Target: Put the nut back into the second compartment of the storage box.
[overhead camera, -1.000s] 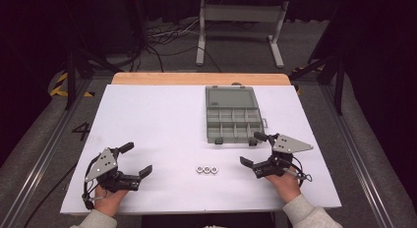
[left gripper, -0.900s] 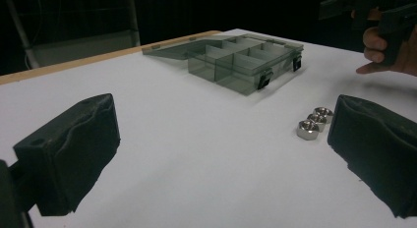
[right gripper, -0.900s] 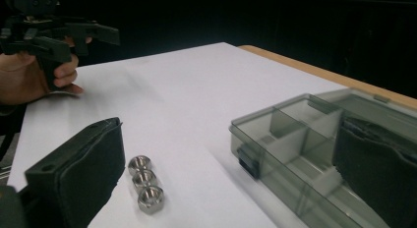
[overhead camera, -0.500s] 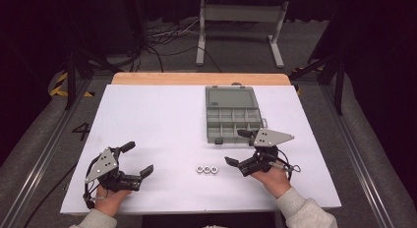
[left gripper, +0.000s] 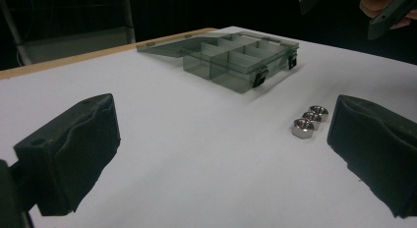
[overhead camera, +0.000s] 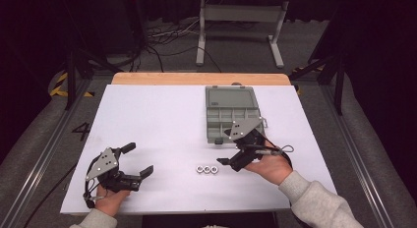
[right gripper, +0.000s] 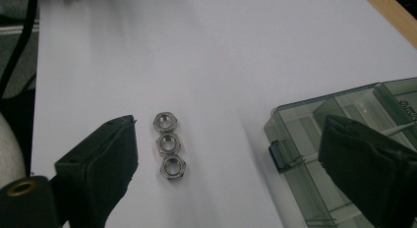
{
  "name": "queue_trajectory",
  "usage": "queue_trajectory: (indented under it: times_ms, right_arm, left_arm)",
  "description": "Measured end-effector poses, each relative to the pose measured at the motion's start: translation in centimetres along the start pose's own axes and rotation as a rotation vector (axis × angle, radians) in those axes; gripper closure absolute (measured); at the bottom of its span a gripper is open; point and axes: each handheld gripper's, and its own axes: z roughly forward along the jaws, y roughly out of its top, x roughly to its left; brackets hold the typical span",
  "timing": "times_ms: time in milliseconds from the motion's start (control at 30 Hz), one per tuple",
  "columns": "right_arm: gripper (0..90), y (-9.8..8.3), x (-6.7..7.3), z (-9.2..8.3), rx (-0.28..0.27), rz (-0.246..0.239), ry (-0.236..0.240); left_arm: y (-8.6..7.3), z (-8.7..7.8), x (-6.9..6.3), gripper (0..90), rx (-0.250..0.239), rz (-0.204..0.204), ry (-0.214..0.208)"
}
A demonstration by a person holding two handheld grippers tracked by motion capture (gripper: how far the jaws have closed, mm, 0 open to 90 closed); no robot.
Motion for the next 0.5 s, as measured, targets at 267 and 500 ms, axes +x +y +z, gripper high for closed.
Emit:
queue_trajectory:
  times_ms: [267, 500]
  right_arm:
    - [7.8, 1.7, -0.3, 1.4, 0.176, -0.042, 0.045]
    - [13.9, 2.2, -0.2, 2.9, 0.277, -0.047, 0.059]
  left_arm:
    - [0.0, 0.0, -0.1, 0.4, 0.001, 0.014, -0.02]
    - [0.0, 0.0, -0.3, 0.4, 0.0, 0.017, -0.03]
